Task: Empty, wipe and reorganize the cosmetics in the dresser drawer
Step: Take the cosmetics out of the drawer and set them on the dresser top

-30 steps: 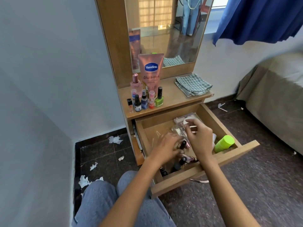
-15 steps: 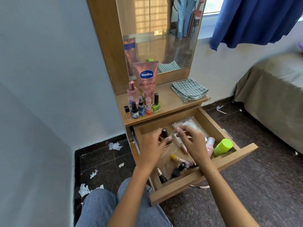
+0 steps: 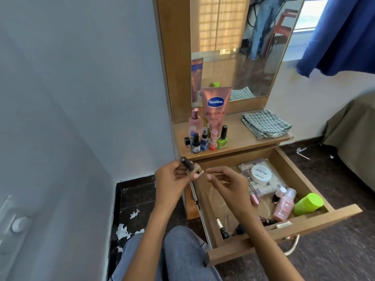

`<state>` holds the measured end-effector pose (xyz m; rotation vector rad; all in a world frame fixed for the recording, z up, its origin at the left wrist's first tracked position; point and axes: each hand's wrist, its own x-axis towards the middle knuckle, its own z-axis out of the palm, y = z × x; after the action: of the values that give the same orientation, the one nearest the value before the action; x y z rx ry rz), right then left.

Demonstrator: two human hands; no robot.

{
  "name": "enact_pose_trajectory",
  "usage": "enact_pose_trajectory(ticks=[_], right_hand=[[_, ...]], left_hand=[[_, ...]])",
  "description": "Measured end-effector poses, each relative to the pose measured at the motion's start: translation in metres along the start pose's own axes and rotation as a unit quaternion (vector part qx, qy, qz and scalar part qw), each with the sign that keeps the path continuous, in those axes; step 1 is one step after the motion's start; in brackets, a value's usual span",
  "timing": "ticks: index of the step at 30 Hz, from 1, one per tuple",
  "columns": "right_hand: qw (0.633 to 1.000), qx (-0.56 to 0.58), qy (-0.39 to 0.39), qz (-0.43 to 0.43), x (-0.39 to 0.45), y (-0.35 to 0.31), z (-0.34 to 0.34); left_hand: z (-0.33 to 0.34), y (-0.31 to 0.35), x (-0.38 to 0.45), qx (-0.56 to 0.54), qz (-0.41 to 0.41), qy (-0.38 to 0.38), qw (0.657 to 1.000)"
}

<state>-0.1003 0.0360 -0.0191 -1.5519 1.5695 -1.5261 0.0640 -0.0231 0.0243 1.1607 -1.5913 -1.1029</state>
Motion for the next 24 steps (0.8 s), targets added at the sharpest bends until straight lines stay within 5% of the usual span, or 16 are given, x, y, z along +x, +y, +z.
enact_pose_trajectory(ticks=[5,24], right_hand=[[0.998,-0.049,0.033,0.009,-0.008,0.011,0.005],[0.989,-0.131,0.064,0.018,-0.008,0.018,0.011]], left_hand=[[-0.03,0.003,0.04,0.051,0.06,0.116,0.99],[0.008,-0.021,0.122,0.16,0.096,0.057,0.981]])
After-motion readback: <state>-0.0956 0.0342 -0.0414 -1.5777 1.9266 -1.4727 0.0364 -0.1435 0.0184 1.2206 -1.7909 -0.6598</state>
